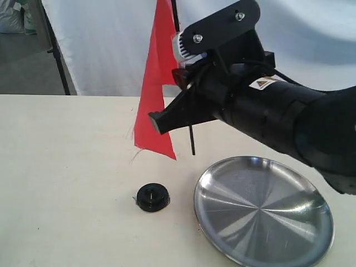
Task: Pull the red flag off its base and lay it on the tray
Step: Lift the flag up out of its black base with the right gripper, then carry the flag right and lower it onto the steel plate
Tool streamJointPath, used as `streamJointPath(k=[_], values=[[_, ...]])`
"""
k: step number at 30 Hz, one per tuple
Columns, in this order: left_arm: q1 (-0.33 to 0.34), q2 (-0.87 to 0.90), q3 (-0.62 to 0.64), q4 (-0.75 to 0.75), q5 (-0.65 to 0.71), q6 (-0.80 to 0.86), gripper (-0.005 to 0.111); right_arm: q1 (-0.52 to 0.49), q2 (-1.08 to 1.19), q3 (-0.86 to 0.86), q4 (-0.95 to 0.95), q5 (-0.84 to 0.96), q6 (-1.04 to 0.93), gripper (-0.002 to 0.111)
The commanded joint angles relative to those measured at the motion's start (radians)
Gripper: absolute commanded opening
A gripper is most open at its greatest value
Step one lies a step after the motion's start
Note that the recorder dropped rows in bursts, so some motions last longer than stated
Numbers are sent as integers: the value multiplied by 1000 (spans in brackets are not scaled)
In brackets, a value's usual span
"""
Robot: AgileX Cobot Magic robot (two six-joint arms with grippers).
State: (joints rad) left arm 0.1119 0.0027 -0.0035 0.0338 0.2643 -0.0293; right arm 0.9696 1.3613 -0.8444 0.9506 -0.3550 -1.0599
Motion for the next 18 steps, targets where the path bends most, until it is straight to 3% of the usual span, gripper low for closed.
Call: streamJointPath(k=[1,3,4,12,18], values=[[-6,-3,3,-6,-5,-1,0,0,-31,-1,488,-18,-523,0],[-6,-3,3,-6,-5,-1,0,0,-31,-1,786,-108,-850,0],[-6,-3,3,-6,-5,-1,0,6,-31,14,794,-159,-931,0],[-6,-3,3,-6,-5,-1,0,167,-31,105,794,-479,-997,0],[-6,-3,3,-6,-5,-1,0,245,-31,166,794,-560,-981,0]])
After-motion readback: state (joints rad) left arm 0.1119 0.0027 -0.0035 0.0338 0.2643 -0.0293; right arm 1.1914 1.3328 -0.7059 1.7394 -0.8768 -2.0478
